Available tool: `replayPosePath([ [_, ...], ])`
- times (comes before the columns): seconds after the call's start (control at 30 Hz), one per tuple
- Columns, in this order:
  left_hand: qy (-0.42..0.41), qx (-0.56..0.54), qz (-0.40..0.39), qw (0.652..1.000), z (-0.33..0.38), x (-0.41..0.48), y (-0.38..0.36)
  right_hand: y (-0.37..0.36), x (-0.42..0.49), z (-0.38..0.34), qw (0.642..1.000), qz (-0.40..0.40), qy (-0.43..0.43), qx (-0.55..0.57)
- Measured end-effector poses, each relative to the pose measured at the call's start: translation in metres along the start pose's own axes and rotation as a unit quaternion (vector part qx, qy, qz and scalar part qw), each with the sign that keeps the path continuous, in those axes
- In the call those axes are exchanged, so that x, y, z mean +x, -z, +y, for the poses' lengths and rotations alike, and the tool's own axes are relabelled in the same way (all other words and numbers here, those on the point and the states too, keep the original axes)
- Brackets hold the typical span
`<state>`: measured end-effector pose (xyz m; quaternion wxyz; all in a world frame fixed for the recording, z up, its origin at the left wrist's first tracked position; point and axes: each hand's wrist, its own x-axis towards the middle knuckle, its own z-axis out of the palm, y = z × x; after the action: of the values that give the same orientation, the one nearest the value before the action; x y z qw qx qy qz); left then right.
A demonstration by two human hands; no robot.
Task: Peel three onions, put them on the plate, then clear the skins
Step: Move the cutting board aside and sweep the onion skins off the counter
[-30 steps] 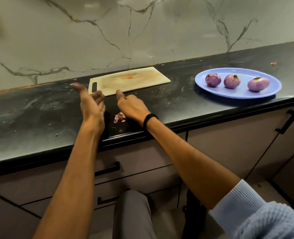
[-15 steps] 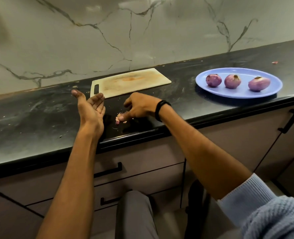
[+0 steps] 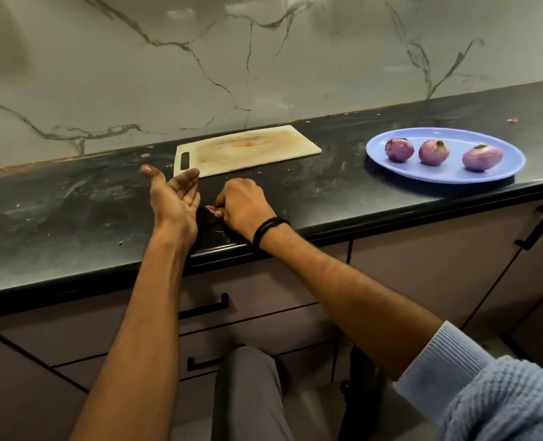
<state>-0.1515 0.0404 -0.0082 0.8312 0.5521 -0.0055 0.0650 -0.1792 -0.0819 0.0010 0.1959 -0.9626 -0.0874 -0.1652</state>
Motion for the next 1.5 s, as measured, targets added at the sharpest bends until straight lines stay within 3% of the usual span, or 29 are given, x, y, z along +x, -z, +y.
replayPosePath([
  [0.33, 0.033, -0.028, 0.015, 0.999, 0.003, -0.001, 0.002, -0.005, -0.012, -0.014, 0.996, 0.08, 0.012, -0.041],
  [0.43, 0.079, -0.088, 0.015, 0.993, 0.009, -0.002, 0.011, -0.001, -0.003, -0.011, 0.997, 0.06, -0.049, -0.027],
  [0.5, 0.111, -0.135, 0.015, 0.985, 0.013, -0.004, 0.015, 0.005, 0.013, -0.003, 0.985, 0.036, -0.15, 0.078],
  [0.57, 0.133, -0.169, 0.032, 0.976, 0.016, -0.005, 0.015, 0.022, 0.024, 0.0, 0.923, -0.016, -0.241, 0.3],
  [0.63, 0.151, -0.19, 0.06, 0.968, 0.019, -0.005, 0.01, 0.041, 0.03, -0.003, 0.854, -0.066, -0.244, 0.454],
  [0.67, 0.162, -0.197, 0.072, 0.964, 0.02, -0.006, 0.006, 0.05, 0.031, -0.009, 0.851, -0.082, -0.217, 0.472],
  [0.73, 0.183, -0.219, 0.081, 0.955, 0.023, -0.008, -0.002, 0.06, 0.032, -0.023, 0.888, -0.114, -0.147, 0.421],
  [0.8, 0.198, -0.258, 0.078, 0.942, 0.025, -0.013, -0.009, 0.063, 0.032, -0.038, 0.937, -0.152, -0.078, 0.305],
  [0.87, 0.199, -0.302, 0.063, 0.93, 0.028, -0.018, -0.013, 0.063, 0.034, -0.047, 0.963, -0.178, -0.024, 0.203],
  [0.97, 0.212, -0.363, 0.062, 0.905, 0.03, -0.018, -0.013, 0.058, 0.037, -0.047, 0.987, -0.119, 0.049, 0.098],
  [1.13, 0.222, -0.38, 0.106, 0.891, 0.032, -0.014, 0.0, 0.057, 0.029, -0.012, 0.988, -0.025, -0.006, 0.154],
  [1.33, 0.191, -0.41, 0.121, 0.884, 0.035, -0.018, 0.014, 0.013, -0.003, 0.021, 0.982, -0.182, -0.029, 0.05],
  [1.5, 0.162, -0.449, 0.141, 0.868, 0.044, -0.05, 0.024, 0.003, -0.003, 0.007, 0.979, -0.184, 0.006, 0.082],
])
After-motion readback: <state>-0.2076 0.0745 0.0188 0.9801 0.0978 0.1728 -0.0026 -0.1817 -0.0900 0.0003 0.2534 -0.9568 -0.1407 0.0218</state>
